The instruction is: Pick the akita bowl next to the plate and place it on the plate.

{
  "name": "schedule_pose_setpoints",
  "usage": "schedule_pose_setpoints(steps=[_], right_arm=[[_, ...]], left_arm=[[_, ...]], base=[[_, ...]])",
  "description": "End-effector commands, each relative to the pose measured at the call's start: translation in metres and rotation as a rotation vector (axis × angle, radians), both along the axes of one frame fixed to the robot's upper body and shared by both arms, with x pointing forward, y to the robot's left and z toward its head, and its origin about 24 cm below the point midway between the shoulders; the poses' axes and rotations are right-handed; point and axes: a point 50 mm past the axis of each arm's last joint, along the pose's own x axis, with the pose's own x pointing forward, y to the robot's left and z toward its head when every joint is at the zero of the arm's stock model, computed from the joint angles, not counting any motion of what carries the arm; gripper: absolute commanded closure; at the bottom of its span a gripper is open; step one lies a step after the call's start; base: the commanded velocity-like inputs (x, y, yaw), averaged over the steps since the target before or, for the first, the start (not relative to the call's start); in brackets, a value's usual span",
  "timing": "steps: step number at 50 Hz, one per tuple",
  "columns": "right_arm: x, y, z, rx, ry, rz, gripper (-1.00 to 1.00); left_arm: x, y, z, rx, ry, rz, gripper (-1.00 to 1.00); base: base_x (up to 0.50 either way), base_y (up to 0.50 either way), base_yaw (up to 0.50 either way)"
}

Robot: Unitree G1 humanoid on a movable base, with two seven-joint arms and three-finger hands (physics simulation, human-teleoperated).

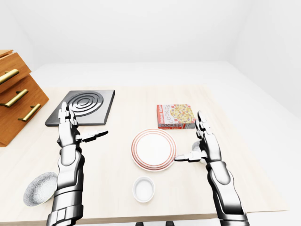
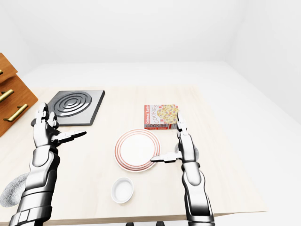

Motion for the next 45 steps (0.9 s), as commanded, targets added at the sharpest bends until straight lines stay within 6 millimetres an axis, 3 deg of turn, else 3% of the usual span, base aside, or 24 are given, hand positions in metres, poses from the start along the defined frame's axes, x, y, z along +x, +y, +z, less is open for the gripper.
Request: schedule_pose_setpoints(steps=[1, 10, 13, 14, 17, 27, 33, 39, 45], right_arm=[[-0.015, -0.012, 0.047, -0.145, -0.141, -0.049, -1.0], [-0.027, -0.028, 0.077, -0.291, -0.247, -0.153, -1.0], [-0.027, -0.028, 0.077, -0.292, -0.248, -0.154, -1.0], [-0.034, -0.036, 0.087, -0.35, -0.266, -0.198, -1.0], [-0.037, -0.04, 0.088, -0.428, -0.289, -0.241, -1.0], [-0.047, -0.037, 0.08, -0.561, -0.309, -0.295, -1.0], [-0.061, -0.057, 0.066, -0.616, -0.231, -0.426, -1.0], [-0.061, -0.069, 0.059, -0.682, -0.201, -0.522, -1.0], [-0.059, -0.081, 0.04, -0.839, -0.138, -0.613, -1.0]], left_arm=[[0.001, 0.001, -0.002, 0.0, 0.009, 0.002, -1.0], [0.0, 0.0, 0.0, 0.006, 0.0, 0.001, -1.0], [-0.001, 0.0, 0.0, 0.006, -0.001, 0.001, -1.0], [-0.002, -0.001, 0.004, 0.01, -0.018, -0.002, -1.0], [-0.005, -0.003, 0.009, 0.015, -0.04, -0.006, -1.0], [-0.003, -0.001, 0.003, 0.01, -0.018, -0.011, -1.0], [-0.002, 0.001, 0.001, 0.003, -0.007, -0.006, -1.0], [-0.001, 0.001, 0.0, 0.0, -0.001, -0.004, -1.0], [0.0, 0.0, -0.001, -0.002, 0.006, -0.004, -1.0]], base=[[0.0, 0.0, 0.0], [0.0, 0.0, 0.0], [0.0, 0.0, 0.0], [0.0, 0.0, 0.0], [0.0, 0.0, 0.0], [0.0, 0.0, 0.0], [0.0, 0.0, 0.0], [0.0, 0.0, 0.0], [0.0, 0.0, 0.0]])
